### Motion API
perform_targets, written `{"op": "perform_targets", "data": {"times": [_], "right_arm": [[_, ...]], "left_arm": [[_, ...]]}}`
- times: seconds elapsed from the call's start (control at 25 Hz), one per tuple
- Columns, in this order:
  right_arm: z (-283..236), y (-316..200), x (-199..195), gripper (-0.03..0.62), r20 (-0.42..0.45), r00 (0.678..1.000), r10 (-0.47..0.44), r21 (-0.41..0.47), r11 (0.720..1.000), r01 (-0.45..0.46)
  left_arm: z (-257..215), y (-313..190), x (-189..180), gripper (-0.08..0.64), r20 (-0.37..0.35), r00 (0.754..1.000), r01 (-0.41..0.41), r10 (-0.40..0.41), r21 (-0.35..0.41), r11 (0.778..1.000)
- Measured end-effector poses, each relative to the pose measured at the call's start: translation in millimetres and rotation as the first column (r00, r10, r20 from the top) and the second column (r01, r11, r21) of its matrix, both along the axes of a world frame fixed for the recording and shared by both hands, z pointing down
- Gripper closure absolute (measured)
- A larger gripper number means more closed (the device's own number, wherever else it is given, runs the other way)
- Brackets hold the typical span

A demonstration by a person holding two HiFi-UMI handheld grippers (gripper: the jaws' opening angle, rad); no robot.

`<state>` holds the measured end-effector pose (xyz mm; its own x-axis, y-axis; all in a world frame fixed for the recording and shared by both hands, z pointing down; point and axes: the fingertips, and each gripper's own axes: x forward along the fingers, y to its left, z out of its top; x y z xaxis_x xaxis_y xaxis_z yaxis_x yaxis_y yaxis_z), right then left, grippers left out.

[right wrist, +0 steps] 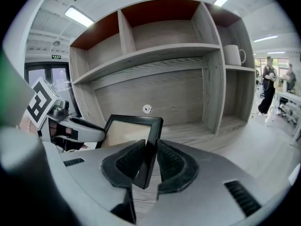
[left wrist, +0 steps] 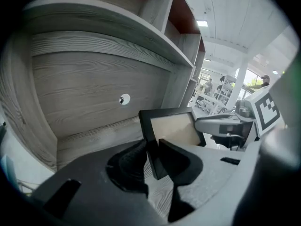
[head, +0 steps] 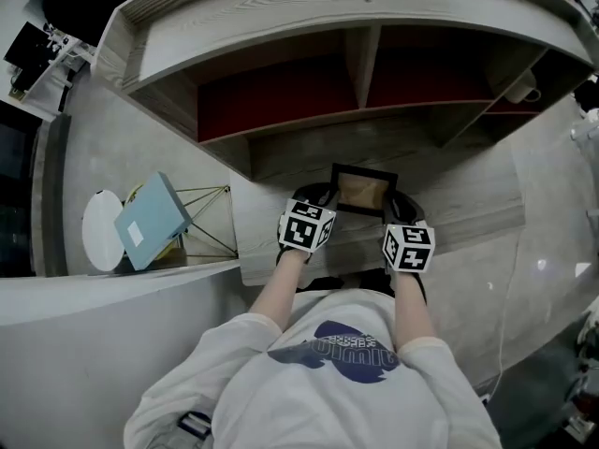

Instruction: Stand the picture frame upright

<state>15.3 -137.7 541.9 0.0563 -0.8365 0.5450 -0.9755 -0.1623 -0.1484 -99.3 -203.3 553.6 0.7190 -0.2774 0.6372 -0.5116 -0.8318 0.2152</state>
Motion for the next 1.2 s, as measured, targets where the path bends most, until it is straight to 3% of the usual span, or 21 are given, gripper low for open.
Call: {"op": "perform_targets", "data": {"times": [0.36, 0.72, 1.2], "right_arm": [[3, 12, 56, 0.518, 0.020, 0.999, -0.035, 0.011, 0.999, 0.035], [6, 24, 126, 0.518, 0.023, 0.990, -0.142, 0.015, 0.990, 0.141], [-4, 25, 188, 0.517, -0.002, 0.968, -0.252, 0.059, 0.966, 0.251]], "left_arm": [[1, 15, 54, 0.472, 0.020, 1.000, 0.023, -0.023, 0.014, 1.000], [11, 37, 119, 0.472, 0.025, 0.993, 0.119, -0.119, -0.010, 0.993], [3, 46, 179, 0.472, 0.010, 0.975, 0.220, -0.220, 0.033, 0.975]]}}
